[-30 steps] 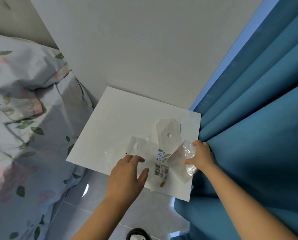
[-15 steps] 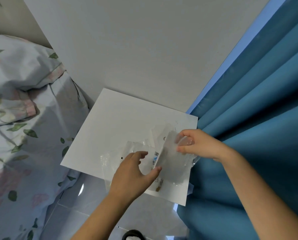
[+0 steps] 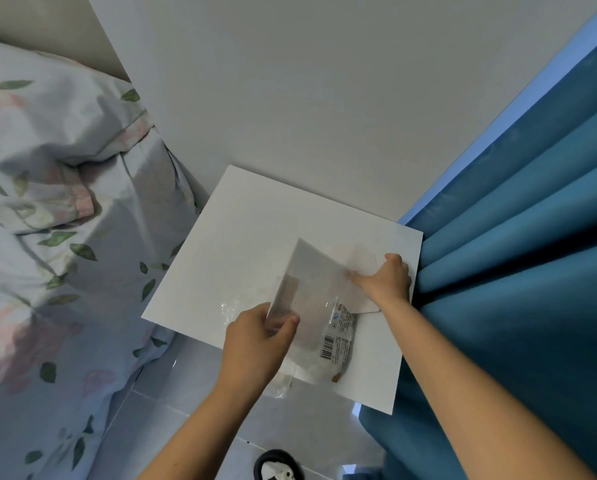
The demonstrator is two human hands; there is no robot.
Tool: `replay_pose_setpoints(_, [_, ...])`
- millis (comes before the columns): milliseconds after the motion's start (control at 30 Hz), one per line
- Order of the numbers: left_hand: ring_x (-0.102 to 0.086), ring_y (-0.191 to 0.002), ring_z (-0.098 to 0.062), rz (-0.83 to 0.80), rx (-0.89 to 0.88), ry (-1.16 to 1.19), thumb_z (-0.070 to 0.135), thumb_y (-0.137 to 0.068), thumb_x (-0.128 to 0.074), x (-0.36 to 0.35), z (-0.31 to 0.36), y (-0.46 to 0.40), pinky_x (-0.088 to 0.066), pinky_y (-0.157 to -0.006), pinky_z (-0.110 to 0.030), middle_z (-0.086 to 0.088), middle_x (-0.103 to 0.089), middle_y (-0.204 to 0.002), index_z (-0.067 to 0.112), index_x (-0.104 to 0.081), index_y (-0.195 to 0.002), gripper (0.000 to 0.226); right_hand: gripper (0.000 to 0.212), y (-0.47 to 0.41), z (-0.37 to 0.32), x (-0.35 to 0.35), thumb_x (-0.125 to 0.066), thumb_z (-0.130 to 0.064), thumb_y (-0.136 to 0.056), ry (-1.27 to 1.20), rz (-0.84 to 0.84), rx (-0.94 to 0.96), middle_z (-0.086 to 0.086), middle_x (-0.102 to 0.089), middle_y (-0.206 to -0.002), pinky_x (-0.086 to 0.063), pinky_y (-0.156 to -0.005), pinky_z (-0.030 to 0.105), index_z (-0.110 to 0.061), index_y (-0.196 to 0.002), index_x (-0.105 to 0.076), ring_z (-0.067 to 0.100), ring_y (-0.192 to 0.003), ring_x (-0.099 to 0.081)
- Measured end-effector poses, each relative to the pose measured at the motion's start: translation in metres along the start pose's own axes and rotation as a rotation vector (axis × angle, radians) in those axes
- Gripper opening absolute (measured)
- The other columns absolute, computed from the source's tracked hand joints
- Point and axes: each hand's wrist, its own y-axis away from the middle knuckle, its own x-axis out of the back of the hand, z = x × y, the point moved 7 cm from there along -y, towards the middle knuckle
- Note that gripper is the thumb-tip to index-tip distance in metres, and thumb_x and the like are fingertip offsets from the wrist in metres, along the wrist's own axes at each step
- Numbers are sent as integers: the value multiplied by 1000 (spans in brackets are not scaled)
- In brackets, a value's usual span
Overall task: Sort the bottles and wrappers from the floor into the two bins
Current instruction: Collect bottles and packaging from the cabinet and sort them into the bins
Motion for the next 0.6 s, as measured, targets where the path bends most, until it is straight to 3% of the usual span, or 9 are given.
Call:
replay_pose_setpoints(167, [-63, -68, -4, 21, 31, 16, 31, -84, -63, 8, -9, -4, -37, -54, -20, 6, -71, -70, 16, -66, -74, 18, 107, -3, 1, -16, -88, -36, -59, 117, 31, 12, 15, -33, -143, -40, -97, 46, -5, -140, -27, 37, -129, -35])
replay_pose_setpoints(300, [-62, -67, 0, 35, 48, 50, 30, -85, -63, 13, -13, -5, -39, -54, -21, 7, -71, -69, 18, -67, -75, 16, 105, -13, 13, -15, -90, -42, -53, 156, 43, -11, 18, -42, -138, -40, -98, 45, -3, -133, -34, 38, -128, -38])
replay_pose_setpoints(433, [-65, -69, -7, 32, 53, 81, 30, -85, -63, 20, -21, -3, -43, -58, -24, 5, -71, -70, 18, -67, -75, 17, 102, -17, 20, -13, -90, -50, -47, 191, -17, -47, 14, -53, -128, -42, -90, 39, -5, -125, -41, 37, -121, -46])
replay_pose_setpoints(600, [-67, -64, -13, 64, 85, 154, 28, -84, -64, 34, -37, -1, -50, -62, -30, -2, -71, -66, 14, -68, -72, 19, 58, -13, -5, -3, -86, -21, -66, -30, -37, 124, 13, -64, -120, -45, -82, 27, -4, -116, -60, 28, -110, -59])
